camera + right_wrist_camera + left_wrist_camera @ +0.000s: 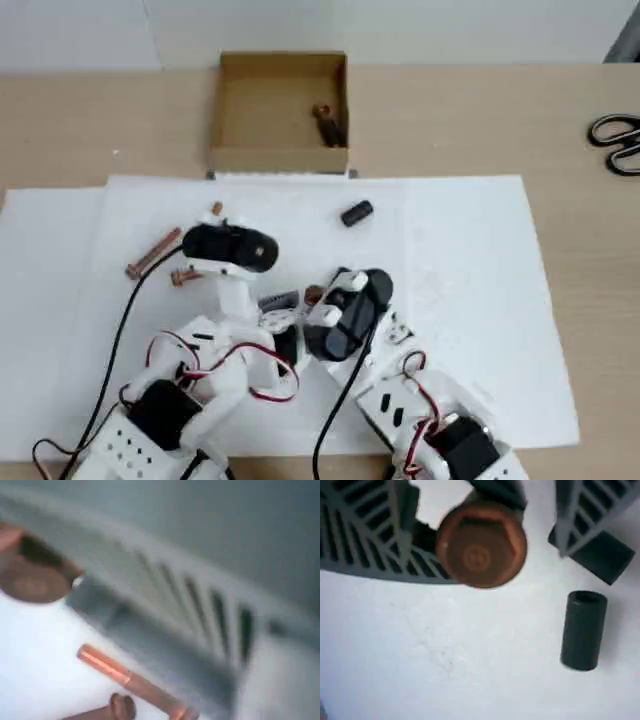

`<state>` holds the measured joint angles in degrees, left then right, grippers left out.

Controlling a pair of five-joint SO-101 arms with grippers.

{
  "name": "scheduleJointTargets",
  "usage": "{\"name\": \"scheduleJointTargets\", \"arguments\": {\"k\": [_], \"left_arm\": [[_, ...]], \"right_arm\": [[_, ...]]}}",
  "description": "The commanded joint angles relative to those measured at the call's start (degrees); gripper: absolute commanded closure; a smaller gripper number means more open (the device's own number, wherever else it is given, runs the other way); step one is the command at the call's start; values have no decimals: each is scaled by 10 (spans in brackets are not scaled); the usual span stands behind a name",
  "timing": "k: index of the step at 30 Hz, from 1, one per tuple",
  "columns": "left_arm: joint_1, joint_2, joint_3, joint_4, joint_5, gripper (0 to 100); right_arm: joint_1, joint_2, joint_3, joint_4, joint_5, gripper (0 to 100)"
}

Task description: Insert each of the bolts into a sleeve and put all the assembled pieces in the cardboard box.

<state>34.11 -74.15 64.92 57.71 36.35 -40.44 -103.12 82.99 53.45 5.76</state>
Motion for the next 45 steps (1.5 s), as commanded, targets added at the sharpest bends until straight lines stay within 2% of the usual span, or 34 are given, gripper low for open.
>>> {"name": "scheduleJointTargets", "arguments": {"k": [1, 6, 11, 22, 32, 36, 40, 45], "left_arm": [[2, -6, -63, 0, -5, 805], [2, -6, -90, 0, -27, 821], [-30, -6, -88, 0, -42, 1000], [-169, -6, 27, -4, -80, 994], [-269, -6, 106, -19, -174, 994], [-279, -6, 153, -55, -211, 994], [-276, -6, 189, -74, -218, 994], [-278, -7, 209, -94, -217, 994]], "right_arm": [[15, -6, -14, -13, -2, 995], [22, -6, -13, -14, -2, 995], [23, -6, -13, -14, -2, 995], [28, -6, -13, -14, -2, 995], [153, 0, -8, -14, -3, 995], [172, 1, -10, -17, -4, 995], [192, 4, -31, -15, -4, 995], [211, 102, -100, -18, -3, 995]]}}
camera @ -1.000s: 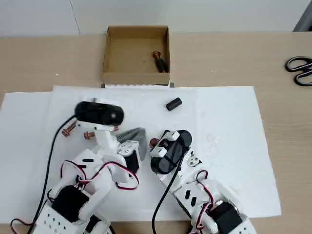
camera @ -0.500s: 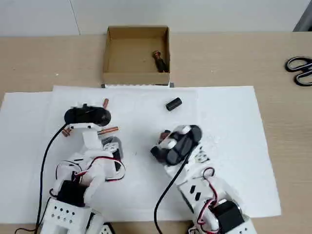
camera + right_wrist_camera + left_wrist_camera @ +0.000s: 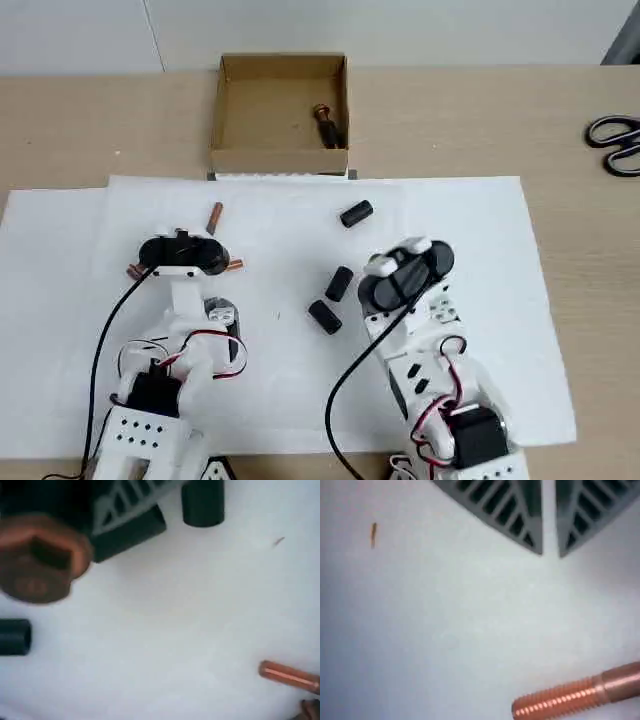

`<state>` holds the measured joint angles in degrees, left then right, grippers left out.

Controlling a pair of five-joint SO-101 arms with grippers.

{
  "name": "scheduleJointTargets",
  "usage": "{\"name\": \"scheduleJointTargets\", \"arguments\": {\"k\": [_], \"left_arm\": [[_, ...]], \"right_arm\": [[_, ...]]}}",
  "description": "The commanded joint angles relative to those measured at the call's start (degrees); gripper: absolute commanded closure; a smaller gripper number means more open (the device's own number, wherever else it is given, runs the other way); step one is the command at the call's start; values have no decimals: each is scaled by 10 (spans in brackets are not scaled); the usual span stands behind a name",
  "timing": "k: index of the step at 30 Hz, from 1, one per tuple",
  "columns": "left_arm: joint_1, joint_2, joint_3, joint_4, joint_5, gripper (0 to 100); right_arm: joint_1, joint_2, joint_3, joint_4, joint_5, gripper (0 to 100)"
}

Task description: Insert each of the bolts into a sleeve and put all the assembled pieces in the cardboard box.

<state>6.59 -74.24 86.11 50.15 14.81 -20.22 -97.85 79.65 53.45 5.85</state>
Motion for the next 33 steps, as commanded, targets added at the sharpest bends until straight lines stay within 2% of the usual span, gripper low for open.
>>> {"name": "scheduleJointTargets", "arguments": {"k": [1, 7, 16, 33], "left_arm": [[-3, -6, -4, -18, -2, 994], [-3, -6, -4, -21, -1, 994], [-3, -6, -4, -21, 0, 994], [-1, -6, -4, -18, 0, 994]], "right_arm": [[8, 84, -91, -18, -4, 995], [17, 332, -266, -60, -39, 995], [17, 681, -533, -116, -46, 995], [15, 1133, -891, -278, -46, 995]]}}
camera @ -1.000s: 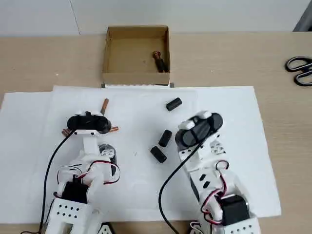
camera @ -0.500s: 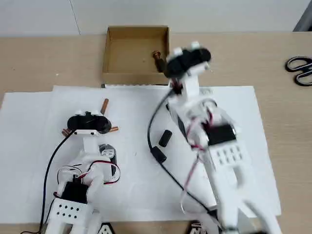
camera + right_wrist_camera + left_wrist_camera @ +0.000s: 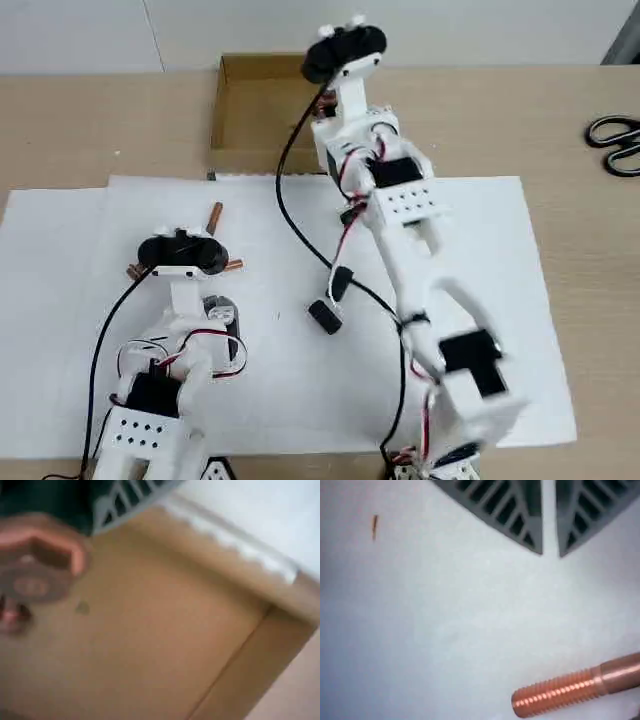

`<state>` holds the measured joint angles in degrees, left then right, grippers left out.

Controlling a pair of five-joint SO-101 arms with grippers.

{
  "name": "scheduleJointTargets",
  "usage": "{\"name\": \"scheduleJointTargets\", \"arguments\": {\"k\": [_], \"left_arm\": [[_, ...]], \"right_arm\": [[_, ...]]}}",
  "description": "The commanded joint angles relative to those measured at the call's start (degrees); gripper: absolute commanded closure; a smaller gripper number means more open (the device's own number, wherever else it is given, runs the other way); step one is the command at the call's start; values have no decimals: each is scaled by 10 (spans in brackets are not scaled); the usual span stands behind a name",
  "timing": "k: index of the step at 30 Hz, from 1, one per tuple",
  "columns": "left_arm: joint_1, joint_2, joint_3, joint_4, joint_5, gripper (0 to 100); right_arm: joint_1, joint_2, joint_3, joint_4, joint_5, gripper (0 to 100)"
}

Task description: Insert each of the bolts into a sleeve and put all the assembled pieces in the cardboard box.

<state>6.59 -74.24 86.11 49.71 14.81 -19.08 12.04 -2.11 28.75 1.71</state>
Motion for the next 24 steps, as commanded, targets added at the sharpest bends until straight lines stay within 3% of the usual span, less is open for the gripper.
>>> {"name": "scheduleJointTargets", "arguments": {"k": [1, 12, 24], "left_arm": [[-1, -6, -4, -14, 0, 994], [0, -6, -4, -14, 0, 994], [0, -6, -4, -13, 0, 994]], "right_arm": [[3, 55, -90, -39, -4, 995], [1, 221, -244, -113, -3, 995], [-30, 244, -256, -126, 1, 991]]}}
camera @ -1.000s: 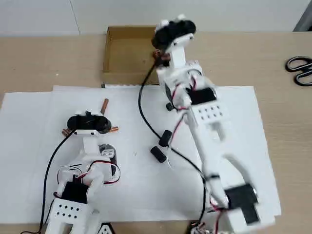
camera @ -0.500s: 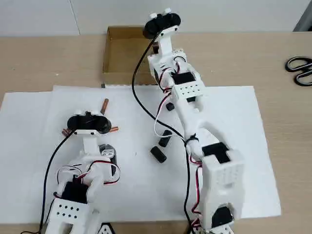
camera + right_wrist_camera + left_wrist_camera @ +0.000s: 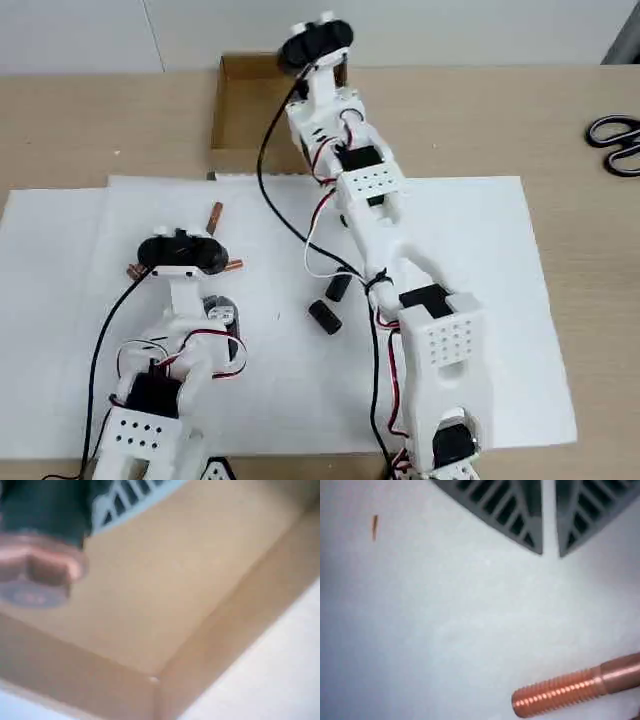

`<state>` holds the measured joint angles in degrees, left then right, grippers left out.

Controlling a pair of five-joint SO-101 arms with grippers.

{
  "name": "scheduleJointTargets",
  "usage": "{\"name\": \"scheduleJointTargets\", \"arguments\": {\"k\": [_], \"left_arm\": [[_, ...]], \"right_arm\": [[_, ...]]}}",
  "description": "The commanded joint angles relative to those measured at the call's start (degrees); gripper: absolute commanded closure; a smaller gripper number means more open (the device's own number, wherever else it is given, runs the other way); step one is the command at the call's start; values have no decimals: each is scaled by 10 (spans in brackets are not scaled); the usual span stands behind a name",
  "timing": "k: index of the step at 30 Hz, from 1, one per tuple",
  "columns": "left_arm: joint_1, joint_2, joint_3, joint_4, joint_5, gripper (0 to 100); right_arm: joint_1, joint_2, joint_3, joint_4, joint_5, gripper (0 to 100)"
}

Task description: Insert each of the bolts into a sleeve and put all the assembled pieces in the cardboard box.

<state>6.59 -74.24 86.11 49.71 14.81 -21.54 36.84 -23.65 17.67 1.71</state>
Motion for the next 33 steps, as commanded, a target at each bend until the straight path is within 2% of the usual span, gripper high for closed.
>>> {"name": "scheduleJointTargets", "arguments": {"k": [1, 4, 9, 15, 23, 31, 33], "left_arm": [[0, -6, -4, -13, 0, 994], [0, -6, -4, -13, 0, 994], [0, -6, -4, -13, 0, 994], [0, -6, -4, -13, 0, 994], [0, -6, -4, -13, 1, 994], [0, -6, -4, -13, 1, 994], [0, -6, -4, -13, 1, 994]], "right_arm": [[-9, 0, -40, -11, 6, 991], [-19, 9, -40, 33, 43, 990], [-27, 15, -40, 82, 44, 980], [-27, 11, -40, 150, 45, 856], [-29, -28, -53, 184, 44, 855], [-36, -108, -53, 306, 41, 857], [-36, -124, -53, 350, 28, 885]]}}
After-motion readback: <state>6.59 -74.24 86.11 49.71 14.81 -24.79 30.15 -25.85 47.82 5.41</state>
